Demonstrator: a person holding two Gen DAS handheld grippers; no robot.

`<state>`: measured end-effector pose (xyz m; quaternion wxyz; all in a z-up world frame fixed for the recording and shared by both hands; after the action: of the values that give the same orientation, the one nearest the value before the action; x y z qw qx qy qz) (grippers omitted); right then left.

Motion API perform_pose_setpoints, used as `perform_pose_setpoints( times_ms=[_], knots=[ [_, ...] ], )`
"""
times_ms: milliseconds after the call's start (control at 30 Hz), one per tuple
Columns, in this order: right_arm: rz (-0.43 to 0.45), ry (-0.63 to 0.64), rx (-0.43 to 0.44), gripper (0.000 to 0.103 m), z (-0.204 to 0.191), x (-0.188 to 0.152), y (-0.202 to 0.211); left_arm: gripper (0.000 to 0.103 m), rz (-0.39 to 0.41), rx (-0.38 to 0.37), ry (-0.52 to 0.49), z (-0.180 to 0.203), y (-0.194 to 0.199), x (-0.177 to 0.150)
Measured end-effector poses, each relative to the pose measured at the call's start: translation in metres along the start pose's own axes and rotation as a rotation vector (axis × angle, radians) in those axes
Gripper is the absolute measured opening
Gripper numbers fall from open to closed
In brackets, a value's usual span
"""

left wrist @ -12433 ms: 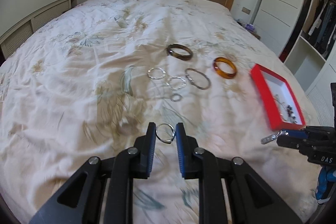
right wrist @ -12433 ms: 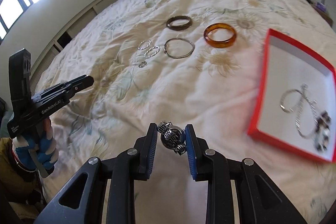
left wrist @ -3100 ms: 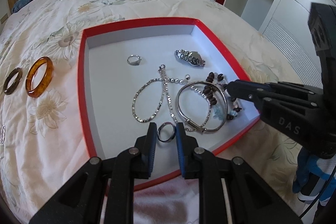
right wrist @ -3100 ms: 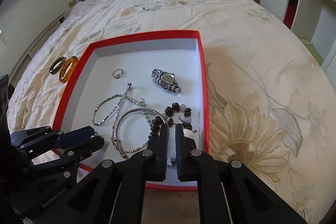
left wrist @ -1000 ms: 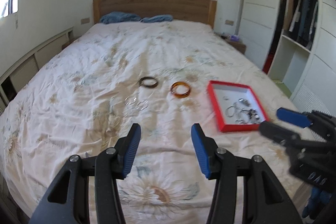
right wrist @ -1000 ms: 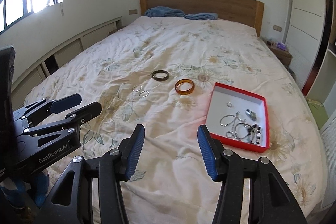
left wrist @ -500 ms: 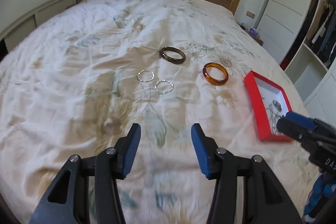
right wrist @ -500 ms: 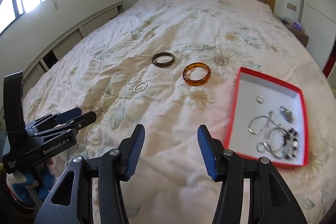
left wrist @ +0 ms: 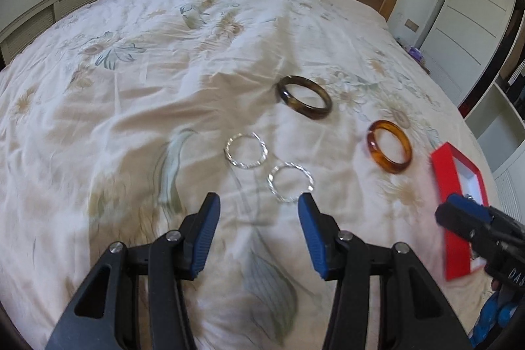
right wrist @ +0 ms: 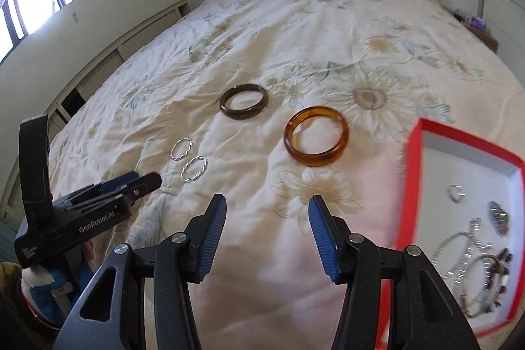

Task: Organize jewelry
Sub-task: 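Grasp a twisted silver hoop with the left tool while the right tool grasps the other hoop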

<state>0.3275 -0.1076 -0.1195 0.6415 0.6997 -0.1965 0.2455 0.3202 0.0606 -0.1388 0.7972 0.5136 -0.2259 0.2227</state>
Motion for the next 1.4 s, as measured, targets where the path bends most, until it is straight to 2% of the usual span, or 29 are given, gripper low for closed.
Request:
perform_pose_setpoints(
  times_ms=[167, 367, 533, 700, 767, 800, 833, 900, 1133, 1400],
  knots=[
    [-0.028, 0.01, 0.045, 0.051, -0.016, -0.003, -0.024, 0.047, -0.019, 0.009, -0.009, -0.019, -0.016, 0.015],
    [-0.036, 0.028, 0.078, 0.048, -0.033, 0.0, -0.039, 0.033, -0.055, 0.005, -0.039, -0.031, -0.041, 0.033],
    [-0.039, 0.052, 0.104, 0.046, -0.046, 0.006, -0.05, 0.017, -0.127, -0.006, -0.088, -0.037, -0.066, 0.032],
    [-0.052, 0.081, 0.132, 0.042, -0.061, 0.009, -0.064, 0.016, -0.189, -0.049, -0.135, -0.043, -0.086, 0.034],
    [-0.057, 0.097, 0.144, 0.04, -0.068, 0.009, -0.069, 0.011, -0.18, -0.072, -0.119, -0.047, -0.089, 0.039],
    [-0.061, 0.106, 0.153, 0.037, -0.072, 0.01, -0.072, 0.006, -0.174, -0.079, -0.108, -0.05, -0.09, 0.04],
    [-0.063, 0.114, 0.162, 0.034, -0.076, 0.01, -0.074, 0.005, -0.168, -0.097, -0.093, -0.052, -0.09, 0.041],
    [-0.072, 0.133, 0.177, 0.032, -0.084, 0.01, -0.079, 0.005, -0.15, -0.123, -0.082, -0.053, -0.088, 0.042],
    [-0.106, 0.117, 0.204, 0.026, -0.095, 0.015, -0.101, 0.005, -0.109, -0.147, -0.075, -0.054, -0.083, 0.042],
    [-0.114, 0.108, 0.211, 0.026, -0.102, 0.028, -0.104, 0.005, -0.079, -0.179, -0.044, -0.056, -0.08, 0.045]
  ],
)
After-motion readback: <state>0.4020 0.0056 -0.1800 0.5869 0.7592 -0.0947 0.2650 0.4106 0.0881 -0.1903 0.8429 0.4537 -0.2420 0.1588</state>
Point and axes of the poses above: each gripper's, at about its wrist camera, not at the fingertips, and y roughly against the way its jaws point, z to its right, x to its top, the point moved 10 cm from there along -y, roughly the way its jaws point, and after that the axes turned 13 degrees about -x, right-handed, at the moved point
